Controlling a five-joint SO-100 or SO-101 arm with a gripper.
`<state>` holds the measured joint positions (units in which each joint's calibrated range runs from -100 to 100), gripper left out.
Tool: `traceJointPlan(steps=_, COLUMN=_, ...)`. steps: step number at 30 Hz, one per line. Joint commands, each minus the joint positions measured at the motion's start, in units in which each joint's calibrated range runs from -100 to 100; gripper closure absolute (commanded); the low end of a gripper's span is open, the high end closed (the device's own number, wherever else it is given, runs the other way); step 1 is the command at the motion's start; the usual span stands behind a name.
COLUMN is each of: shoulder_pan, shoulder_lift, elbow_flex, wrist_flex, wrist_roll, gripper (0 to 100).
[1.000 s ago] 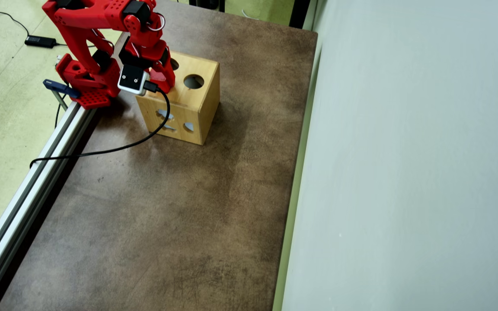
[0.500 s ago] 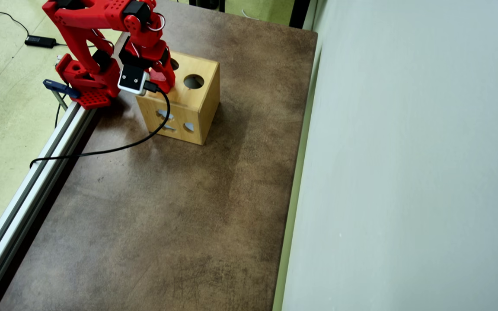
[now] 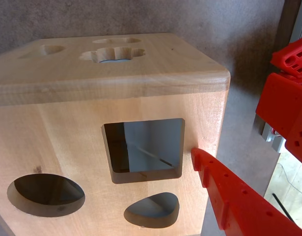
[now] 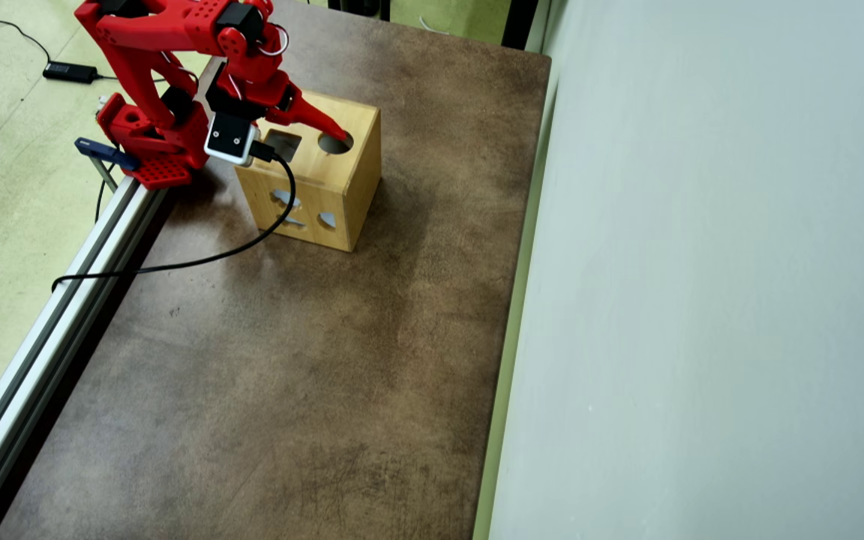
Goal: Pick and place the red cube on the square hole
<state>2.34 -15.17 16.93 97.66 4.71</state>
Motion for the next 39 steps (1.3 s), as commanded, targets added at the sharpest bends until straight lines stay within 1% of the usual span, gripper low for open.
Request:
traceJointPlan(steps=1, shoulder_pan=0.3, shoulder_lift=-1.7, elbow_flex=0.4, wrist_flex=0.2, wrist_roll=0.2, gripper=28)
traceJointPlan(steps=39, shoulder_pan=0.2, shoulder_lift=-21.8, elbow_flex=0.3, wrist_flex=0.2, wrist_roll=-0.1, gripper=28)
